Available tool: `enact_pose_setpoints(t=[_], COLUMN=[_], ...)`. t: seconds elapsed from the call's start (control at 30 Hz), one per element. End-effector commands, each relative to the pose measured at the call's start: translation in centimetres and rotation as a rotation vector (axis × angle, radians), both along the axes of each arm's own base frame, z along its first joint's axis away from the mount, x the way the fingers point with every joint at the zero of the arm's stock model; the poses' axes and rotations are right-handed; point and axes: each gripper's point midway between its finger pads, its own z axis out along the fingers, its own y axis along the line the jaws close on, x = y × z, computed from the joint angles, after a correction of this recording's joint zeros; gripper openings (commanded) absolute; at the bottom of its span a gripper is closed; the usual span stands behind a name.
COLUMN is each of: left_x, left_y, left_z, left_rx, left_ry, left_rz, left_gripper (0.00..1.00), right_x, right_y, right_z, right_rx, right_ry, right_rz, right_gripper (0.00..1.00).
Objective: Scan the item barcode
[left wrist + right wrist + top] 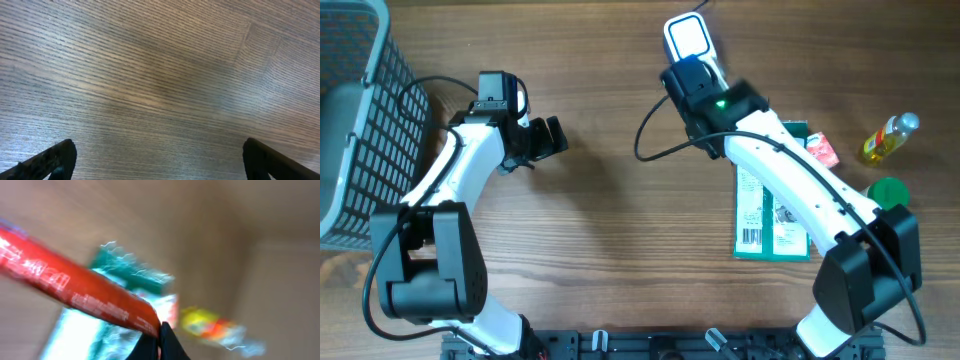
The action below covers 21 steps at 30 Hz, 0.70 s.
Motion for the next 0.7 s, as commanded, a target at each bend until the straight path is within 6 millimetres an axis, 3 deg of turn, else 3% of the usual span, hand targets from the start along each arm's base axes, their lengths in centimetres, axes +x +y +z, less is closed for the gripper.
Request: enact_pose_setpoints(t=[0.0,0.1,0.27,0.3,0.33,0.37,0.43,0.53,0.67], left_x=[-0.2,-0.2,-0.2,-0.2,-0.2,-0.2,-0.2,-0.2,-0.2], left_y=[-0.1,-0.1,-0.1,-0.1,-0.1,-0.1,-0.1,-0.1,-0.1], left_z=[-0.1,-0.1,-0.1,-0.1,-0.1,-0.1,-0.1,-0.1,-0.1], left_rx=[-0.007,-0.007,-0.007,-0.007,-0.007,-0.007,-0.007,-0.007,-0.007], left_ry=[0.000,0.000,0.000,0.000,0.000,0.000,0.000,0.000,0.000], left_rz=[-0.016,-0.016,-0.016,-0.016,-0.016,-0.016,-0.016,-0.016,-0.016], left_gripper=[1.00,1.00,1.00,1.00,1.00,1.00,1.00,1.00,1.00], right_x=[-5.2,-8.0,-9.7,-9.9,-10.1,-10.1,-10.2,-10.5,-9.5], right_y=[1.3,-1.2,-3.1,-3.3,-3.3,-3.4,-3.4,-3.4,-1.5], right_z=[-3.6,-4.9,-6.9,-7.2,-7.5,-7.9,-8.5,-9.4,-10.1], right_rx=[0.379,0.321,0.287,0.283,0.281,0.283,0.283,0.289,0.403], right_ry=[0.137,0.202,0.223,0.227,0.230,0.228,0.228,0.232,0.233], right_rz=[-0.397,-0.539,-0.652,-0.655,-0.655,-0.654,-0.653,-0.654,-0.647], right_gripper=[0.04,0.04,0.06,0.18,0.36,0.41,0.70,1.00,1.00])
